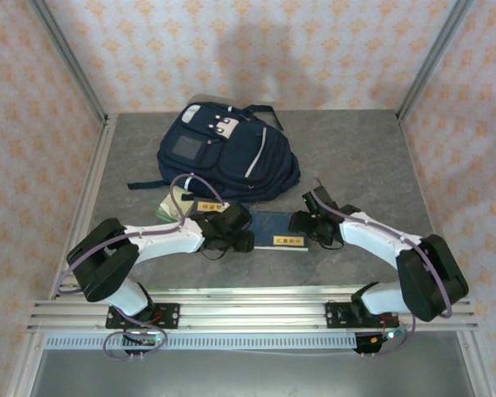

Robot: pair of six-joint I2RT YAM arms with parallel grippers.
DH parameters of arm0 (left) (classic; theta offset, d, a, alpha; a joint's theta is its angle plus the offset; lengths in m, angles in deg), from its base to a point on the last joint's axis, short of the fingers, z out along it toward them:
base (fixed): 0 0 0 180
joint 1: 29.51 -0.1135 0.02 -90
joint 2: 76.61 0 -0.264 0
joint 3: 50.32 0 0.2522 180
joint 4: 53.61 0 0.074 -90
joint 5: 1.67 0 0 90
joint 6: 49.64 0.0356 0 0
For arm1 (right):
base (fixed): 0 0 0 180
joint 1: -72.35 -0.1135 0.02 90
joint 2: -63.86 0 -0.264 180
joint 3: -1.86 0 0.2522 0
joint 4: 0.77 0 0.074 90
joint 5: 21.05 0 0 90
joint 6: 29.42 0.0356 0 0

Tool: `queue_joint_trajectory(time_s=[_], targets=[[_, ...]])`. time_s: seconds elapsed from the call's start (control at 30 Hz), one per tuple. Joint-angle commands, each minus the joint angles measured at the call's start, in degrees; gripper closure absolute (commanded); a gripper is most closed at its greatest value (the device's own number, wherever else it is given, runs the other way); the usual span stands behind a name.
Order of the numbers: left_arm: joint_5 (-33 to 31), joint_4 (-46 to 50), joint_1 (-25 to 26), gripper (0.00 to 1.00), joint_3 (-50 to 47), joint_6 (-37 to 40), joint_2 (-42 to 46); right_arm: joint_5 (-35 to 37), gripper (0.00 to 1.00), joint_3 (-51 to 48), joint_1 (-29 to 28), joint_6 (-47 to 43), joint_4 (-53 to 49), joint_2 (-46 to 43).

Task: Pack books, pencil case, and school supplies into a backpack

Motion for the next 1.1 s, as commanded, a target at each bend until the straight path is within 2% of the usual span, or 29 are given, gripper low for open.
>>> queue_joint_trajectory(time_s=[0.0,0.13,0.6,1.07], targets=[[-1.56,-1.14,0.22,0.49,3.22,1.42,-1.64,-5.39,0.18,-0.45,0.23,-0.11,5.51,3.64],[-0.91,-1.60,0.24,0.54,5.19,2.23,-4.40,-8.59,0.20,0.29,0.23,0.43,6.38,7.38],[1.51,-3.55,0.24,0.66,6.66,2.76,-9.60,-14.72,0.27,0.28,0.23,2.54,5.43,-0.63],[1.77,-3.29,0.24,0.68,5.63,3.03,-8.95,-7.88,0.33,2.15,0.23,1.55,-2.20,-7.52]])
